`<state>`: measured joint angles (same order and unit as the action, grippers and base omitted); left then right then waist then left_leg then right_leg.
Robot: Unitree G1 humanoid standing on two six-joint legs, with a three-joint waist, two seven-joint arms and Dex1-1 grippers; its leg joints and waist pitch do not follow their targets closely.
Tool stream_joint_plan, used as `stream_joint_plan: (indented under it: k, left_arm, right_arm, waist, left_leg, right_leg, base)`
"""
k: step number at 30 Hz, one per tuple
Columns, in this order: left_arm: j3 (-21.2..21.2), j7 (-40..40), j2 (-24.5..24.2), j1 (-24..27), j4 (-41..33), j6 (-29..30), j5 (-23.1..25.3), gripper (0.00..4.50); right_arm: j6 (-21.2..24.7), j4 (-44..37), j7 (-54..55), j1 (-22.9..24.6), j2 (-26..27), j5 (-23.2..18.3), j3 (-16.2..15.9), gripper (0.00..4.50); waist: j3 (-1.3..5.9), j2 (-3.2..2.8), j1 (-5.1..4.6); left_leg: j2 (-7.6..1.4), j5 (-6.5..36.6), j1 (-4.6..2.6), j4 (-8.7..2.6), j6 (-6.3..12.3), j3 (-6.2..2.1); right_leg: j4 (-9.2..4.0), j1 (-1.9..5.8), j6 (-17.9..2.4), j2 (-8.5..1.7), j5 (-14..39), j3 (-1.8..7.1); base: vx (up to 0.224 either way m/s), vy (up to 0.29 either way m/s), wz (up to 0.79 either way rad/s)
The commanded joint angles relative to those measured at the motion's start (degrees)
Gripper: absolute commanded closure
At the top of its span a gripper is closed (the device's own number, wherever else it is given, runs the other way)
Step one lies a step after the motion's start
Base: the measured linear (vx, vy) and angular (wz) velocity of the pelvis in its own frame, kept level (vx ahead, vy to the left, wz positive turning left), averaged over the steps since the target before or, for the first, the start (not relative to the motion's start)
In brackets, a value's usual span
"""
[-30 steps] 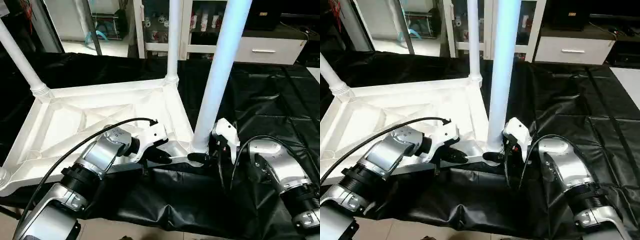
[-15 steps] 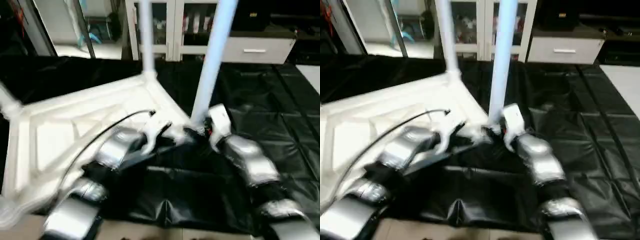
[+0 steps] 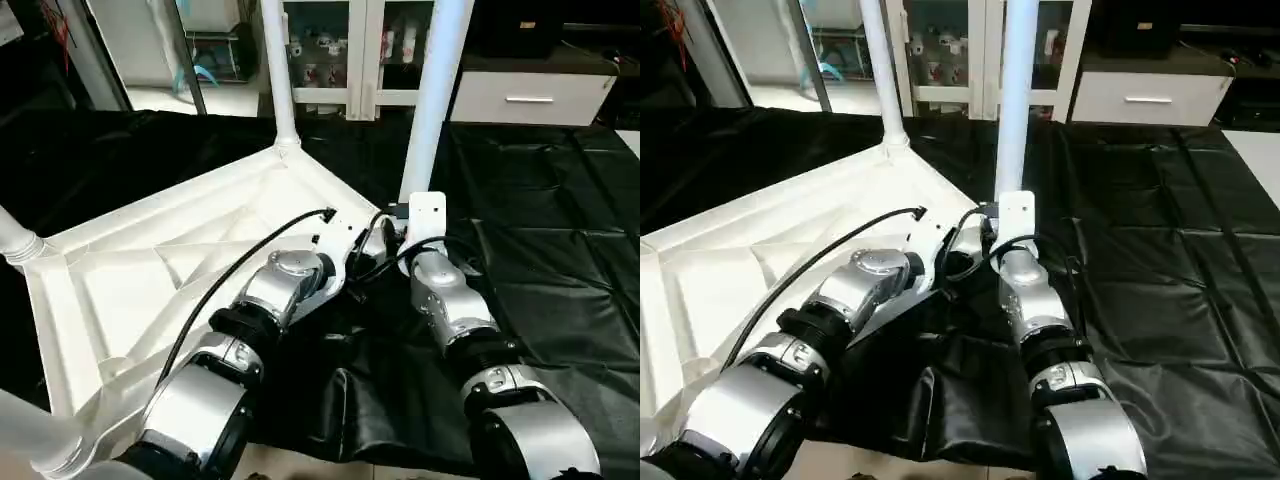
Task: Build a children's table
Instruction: Rotate leg to tighten
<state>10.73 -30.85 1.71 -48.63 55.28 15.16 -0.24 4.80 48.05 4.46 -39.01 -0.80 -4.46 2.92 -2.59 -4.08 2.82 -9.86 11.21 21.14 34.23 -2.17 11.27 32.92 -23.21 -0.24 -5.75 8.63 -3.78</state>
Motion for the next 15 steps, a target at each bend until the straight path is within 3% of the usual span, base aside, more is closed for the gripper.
stream_joint_plan:
  k: [1,4,5,7,8,10,12,13,14,15]
  left_arm:
    - [-2.0,5.6,-2.5,-1.1,2.9,-1.9,1.5,4.5]
    - [-1.4,4.0,-3.2,-0.8,3.0,-2.7,1.8,4.5]
    - [-0.9,2.0,-3.9,-0.4,2.4,-2.8,2.1,4.5]
    - [-0.2,-0.3,-4.5,0.1,1.6,-2.6,2.3,4.5]
    - [0.5,-2.3,-5.0,0.6,0.9,-2.4,2.4,4.5]
    - [2.5,-7.9,-6.3,1.9,-1.2,-2.3,2.7,4.5]
    - [4.7,-13.9,-7.7,3.2,-2.8,-2.4,2.9,4.5]
    - [6.1,-17.5,-8.7,4.0,-4.0,-2.2,2.9,4.5]
    - [6.1,-17.5,-8.7,4.0,-4.0,-2.2,2.9,4.5]
    - [7.7,-21.7,-10.0,4.9,-5.5,-1.3,3.0,4.5]
  right_arm:
    - [-1.0,-1.0,-2.6,2.0,1.3,-1.7,0.0,1.08]
    - [-1.2,-4.3,-5.1,3.5,0.9,-2.4,-0.6,0.88]
    - [-0.8,-7.1,-7.1,4.7,0.2,-2.8,-1.0,0.88]
    - [0.2,-9.7,-9.2,5.8,-0.8,-3.2,-1.5,0.61]
    - [1.2,-11.6,-10.9,6.5,-1.6,-3.7,-1.7,0.61]
    - [3.7,-16.5,-16.1,8.4,-4.3,-4.4,-2.5,0.44]
    - [6.7,-21.5,-22.2,10.4,-8.5,-5.3,-3.4,0.17]
    - [8.5,-25.0,-27.3,12.0,-12.0,-6.3,-4.3,0.13]
    - [8.5,-25.0,-27.3,12.0,-12.0,-6.3,-4.3,0.08]
    - [10.7,-29.9,-35.2,14.4,-17.5,-7.8,-5.6,0.08]
  waist:
    - [3.7,0.8,-0.07]
    - [3.67,0.92,-0.15]
    - [3.68,-0.1,-0.62]
    - [3.89,0.69,-1.03]
    - [3.93,-0.34,-1.02]
    - [3.99,0.11,-0.92]
    - [4.06,0.02,-0.65]
    - [3.96,0.08,-0.52]
    - [3.92,0.1,-0.39]
    - [3.76,0.65,-0.29]
  left_leg:
    - [-2.39,15.1,-0.59,-4.75,2.72,-1.43]
    - [-2.41,15.5,-0.24,-4.92,3.13,-1.58]
    - [-2.4,15.3,-0.03,-5.03,2.88,-1.85]
    - [-2.35,15.0,-0.26,-4.73,3.11,-1.61]
    - [-2.36,14.4,-0.34,-4.63,3.21,-1.61]
    - [-2.5,12.0,-0.2,-4.35,4.58,-1.41]
    - [-2.54,10.0,-0.19,-4.03,6.28,-1.22]
    - [-2.57,10.1,-0.11,-4.1,6.37,-1.26]
    - [-2.65,10.5,-0.25,-4.14,6.56,-1.26]
    - [-2.79,11.1,-0.36,-4.11,6.52,-1.03]
  right_leg:
    - [-4.11,2.5,-11.3,-2.98,17.0,1.75]
    - [-3.96,2.82,-10.9,-2.93,16.4,1.68]
    - [-3.83,3.07,-10.8,-3.0,16.0,1.56]
    - [-3.86,2.92,-11.7,-2.85,14.5,1.6]
    - [-3.69,2.88,-12.2,-2.87,13.5,1.66]
    - [-3.36,3.0,-13.7,-2.74,9.3,1.67]
    - [-3.03,3.05,-14.9,-2.75,6.7,1.69]
    - [-3.1,3.2,-14.9,-2.81,6.9,1.69]
    - [-3.16,3.26,-14.9,-2.7,7.5,1.68]
    - [-3.37,2.88,-15.1,-2.76,8.6,1.87]
  base:
    - [0.0,0.0,0.0]
    - [0.0,0.0,0.0]
    - [0.0,0.0,0.0]
    - [0.0,0.0,0.0]
    - [0.0,0.0,0.0]
    - [0.0,0.0,0.0]
    - [0.0,0.0,0.0]
    - [0.0,0.0,0.0]
    - [0.0,0.0,0.0]
    - [0.0,0.0,0.0]
